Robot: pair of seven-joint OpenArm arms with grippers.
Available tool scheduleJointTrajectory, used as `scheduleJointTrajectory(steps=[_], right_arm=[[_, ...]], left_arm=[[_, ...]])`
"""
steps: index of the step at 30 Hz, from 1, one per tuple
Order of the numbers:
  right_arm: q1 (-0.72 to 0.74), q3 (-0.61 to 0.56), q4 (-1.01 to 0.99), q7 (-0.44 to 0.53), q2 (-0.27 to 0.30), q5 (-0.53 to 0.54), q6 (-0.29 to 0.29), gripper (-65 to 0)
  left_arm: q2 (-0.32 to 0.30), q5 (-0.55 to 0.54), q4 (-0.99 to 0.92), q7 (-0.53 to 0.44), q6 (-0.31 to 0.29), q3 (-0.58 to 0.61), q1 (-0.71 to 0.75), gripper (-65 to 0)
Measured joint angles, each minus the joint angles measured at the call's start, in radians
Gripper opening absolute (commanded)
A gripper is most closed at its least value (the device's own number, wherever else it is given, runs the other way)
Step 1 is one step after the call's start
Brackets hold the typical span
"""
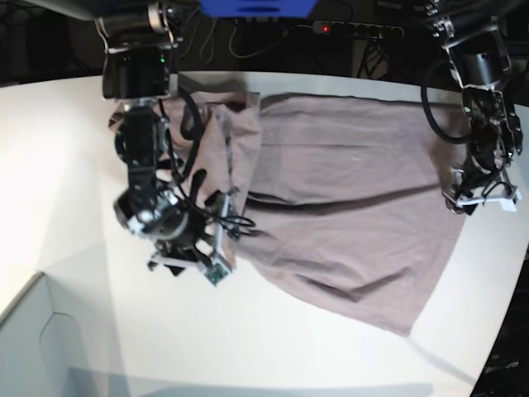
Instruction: Layout the t-shirt on the table in an organized manner, then fold the t-shirt properly
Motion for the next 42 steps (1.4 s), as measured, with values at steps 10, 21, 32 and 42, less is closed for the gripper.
scheduleJointTrajectory(steps=[10,21,32,42], right_arm=[[0.2,0.004,-0.317,0.013,-0.037,0.005,0.001,-23.3],[0.279,0.002,-0.496,0.121,-0.028,0.008,-0.07,-25.0],[0.29,0.001,-0.497,0.122,0.003,0.005,-0.191,-36.9],[0.267,0.0,-0.497,0.121,0.003,0.009,-0.192,-39.7]], left_arm=[[0.0,0.006,0.0,0.001,0.0,0.0,0.0,-26.5],[0.0,0.006,0.0,0.001,0.0,0.0,0.0,-26.5],[0.0,0.006,0.0,0.004,0.0,0.0,-0.003,-26.5],[0.0,0.006,-0.003,0.008,0.008,0.0,-0.015,-26.5]])
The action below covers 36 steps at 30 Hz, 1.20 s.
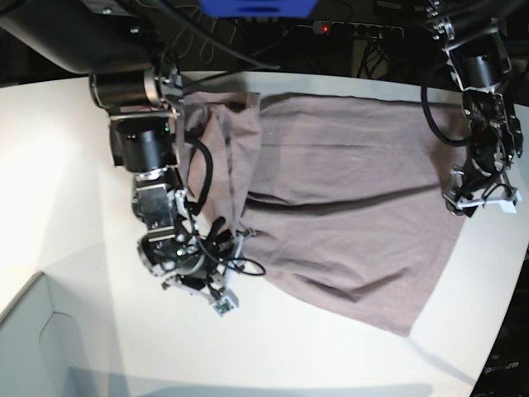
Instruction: Layout the t-shirt on the table in an organized manner, then fold the t-shirt properly
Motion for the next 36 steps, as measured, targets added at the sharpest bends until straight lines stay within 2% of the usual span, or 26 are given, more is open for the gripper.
scheduleJointTrajectory(steps=[3,5,7,16,25,29,33,36], right_arm=[[-0.002,-0.003,0.0,-0.003,0.0,0.0,0.0,-44.7],[-0.003,-0.002,0.0,0.001,0.0,0.0,0.0,-53.3],[-0.01,-0.002,0.0,0.0,0.0,0.0,0.0,-64.7],[-0.01,0.0,0.003,0.0,0.019,-0.001,0.0,-65.0],[0.061,0.002,0.087,0.005,0.073,0.003,-0.001,-65.0],[0.095,-0.001,0.074,0.006,0.117,0.004,0.001,-65.0],[0.136,-0.001,0.076,-0.027,0.145,-0.005,-0.001,-65.0],[0.128,-0.008,0.077,-0.126,0.126,-0.004,-0.002,-65.0]], left_arm=[[0.0,0.0,0.0,0.0,0.0,0.0,0.0,-26.5],[0.0,0.0,0.0,0.0,0.0,0.0,0.0,-26.5],[0.0,0.0,0.0,0.0,0.0,0.0,0.0,-26.5],[0.0,0.0,0.0,0.0,0.0,0.0,-0.002,-26.5],[0.0,0.001,0.0,0.0,0.0,0.0,-0.002,-26.5],[0.0,0.0,0.0,0.0,0.0,0.0,-0.001,-26.5],[0.0,0.0,-0.001,0.0,0.0,0.0,-0.001,-26.5],[0.0,0.0,0.0,0.001,0.0,0.0,-0.001,-26.5]])
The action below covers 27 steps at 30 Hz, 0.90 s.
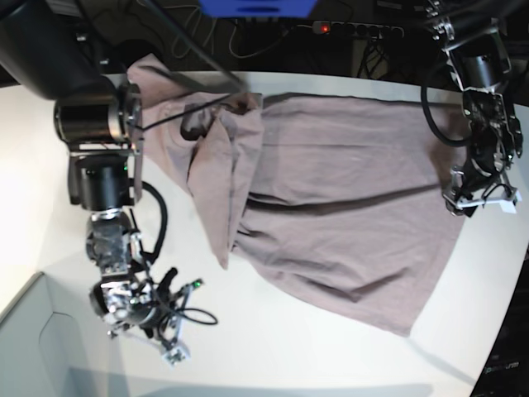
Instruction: Layout the t-shirt on the table in an organized manner, then fold the t-shirt properly
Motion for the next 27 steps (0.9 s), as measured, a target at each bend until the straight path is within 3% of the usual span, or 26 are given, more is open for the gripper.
scheduleJointTrajectory(steps=[4,11,15,19,27], right_arm=[[-0.02,0.0,-0.008,-0.048,-0.047,0.001,0.001,-62.9],[-0.045,0.002,-0.024,-0.072,-0.12,0.002,-0.002,-30.6],[-0.044,0.002,-0.116,-0.04,-0.125,0.006,-0.02,-30.3],[-0.044,0.007,-0.202,0.058,-0.122,0.008,-0.151,-30.6],[-0.045,0.009,-0.207,0.082,-0.109,0.008,-0.158,-30.6]], left_arm=[[0.0,0.0,0.0,0.0,0.0,0.0,0.0,-26.5],[0.0,0.0,0.0,0.0,0.0,0.0,0.0,-26.5],[0.013,0.003,0.0,-0.012,0.0,-0.001,-0.001,-26.5],[0.019,0.004,0.001,-0.019,0.001,-0.001,-0.001,-26.5],[0.02,0.003,0.001,-0.019,0.0,-0.001,-0.001,-26.5]])
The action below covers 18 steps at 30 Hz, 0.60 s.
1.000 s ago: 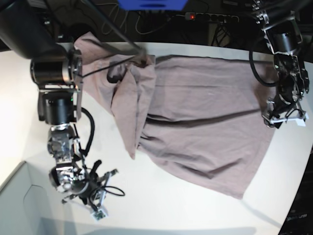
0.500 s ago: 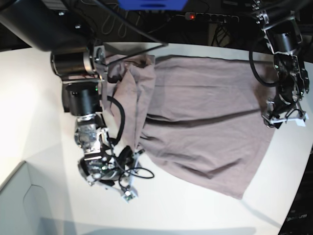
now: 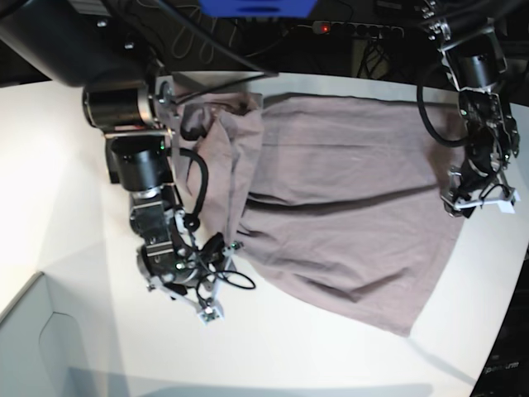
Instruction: Layout the t-shirt on the table in an organized manner, then fold the t-shirt properly
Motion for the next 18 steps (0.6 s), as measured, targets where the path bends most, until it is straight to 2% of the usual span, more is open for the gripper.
scheduleJointTrajectory(steps=[11,18], right_arm=[[-0.03,0.0,0.002,-0.018,-0.025,0.003,0.0,-30.6],[-0.033,0.0,0.002,-0.014,-0.022,0.003,0.0,-31.0]], left_arm=[[0.0,0.0,0.0,0.001,0.0,0.0,0.0,-26.5],[0.0,-0.003,0.0,0.003,0.0,0.0,0.0,-26.5]])
